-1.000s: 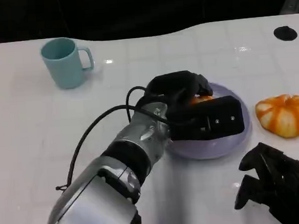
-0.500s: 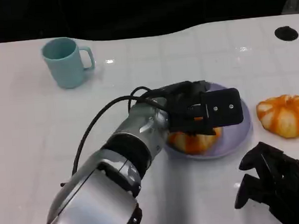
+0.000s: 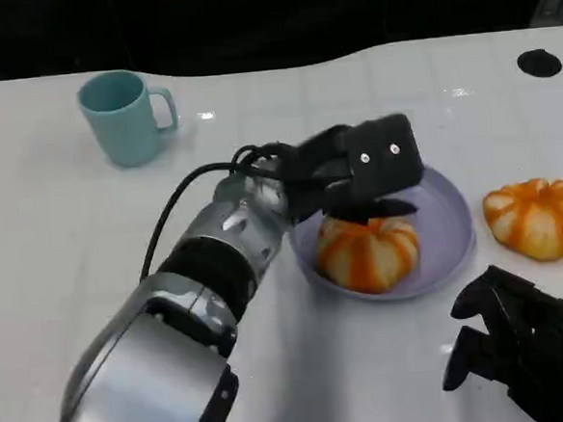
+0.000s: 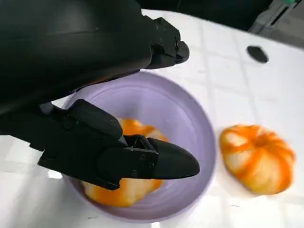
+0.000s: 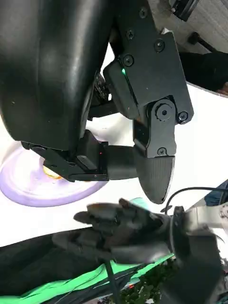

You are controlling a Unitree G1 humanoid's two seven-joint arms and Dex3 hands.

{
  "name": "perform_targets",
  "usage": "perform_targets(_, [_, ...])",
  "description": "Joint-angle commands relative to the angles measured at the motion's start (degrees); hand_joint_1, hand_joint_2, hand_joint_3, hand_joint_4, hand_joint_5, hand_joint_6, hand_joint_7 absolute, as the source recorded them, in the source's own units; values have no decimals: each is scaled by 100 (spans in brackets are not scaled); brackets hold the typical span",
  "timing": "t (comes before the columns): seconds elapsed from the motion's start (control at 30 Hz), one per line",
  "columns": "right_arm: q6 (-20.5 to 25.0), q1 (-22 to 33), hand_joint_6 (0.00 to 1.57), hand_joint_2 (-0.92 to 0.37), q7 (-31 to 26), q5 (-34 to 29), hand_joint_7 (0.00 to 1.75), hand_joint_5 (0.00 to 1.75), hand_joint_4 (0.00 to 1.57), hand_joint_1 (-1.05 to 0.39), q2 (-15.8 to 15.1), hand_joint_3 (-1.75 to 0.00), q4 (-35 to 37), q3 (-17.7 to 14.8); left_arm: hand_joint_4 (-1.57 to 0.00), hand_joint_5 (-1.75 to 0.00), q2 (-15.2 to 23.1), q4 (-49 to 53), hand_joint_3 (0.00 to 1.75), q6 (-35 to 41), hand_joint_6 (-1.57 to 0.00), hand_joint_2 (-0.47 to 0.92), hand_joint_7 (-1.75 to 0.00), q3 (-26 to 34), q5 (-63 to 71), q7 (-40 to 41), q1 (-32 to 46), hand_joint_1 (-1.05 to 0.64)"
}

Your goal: Grasp the bread from the table and place it into the plate.

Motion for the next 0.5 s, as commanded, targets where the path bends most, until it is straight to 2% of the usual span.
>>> perform_targets(0.03, [58, -36, 53, -92, -69, 16, 159, 175, 65, -41, -45, -42, -66, -46, -11, -6, 265, -271, 41, -275, -14, 92, -6, 384, -467, -337, 288, -79])
perform_targets(0.27, [141, -48, 53, -92, -161, 35, 159, 175, 65, -41, 0, -43, -117, -24, -22, -13, 553, -1237, 39, -162, -20, 92, -8, 1072, -1516, -1304, 1055, -77])
perform_targets(0.37, [139, -44, 53, -92, -162, 40, 160, 175, 65, -40, 5, -43, -129, -16, -27, -20, 550, -2074, 35, 413, -26, 92, -9, 1505, -2194, -1547, 1547, -69])
perform_targets(0.47, [126, -40, 52, -92, -151, 31, 160, 175, 65, -40, -3, -44, -134, -6, -24, -39, 606, -3085, 39, 1247, -33, 92, -6, 1802, -2856, -1872, 2022, -63])
perform_targets(0.5, [128, -40, 52, -92, -155, 31, 160, 175, 65, -40, 0, -45, -134, -6, -19, -54, 627, -3360, 40, 1483, -37, 92, -6, 1851, -3008, -1932, 2140, -61])
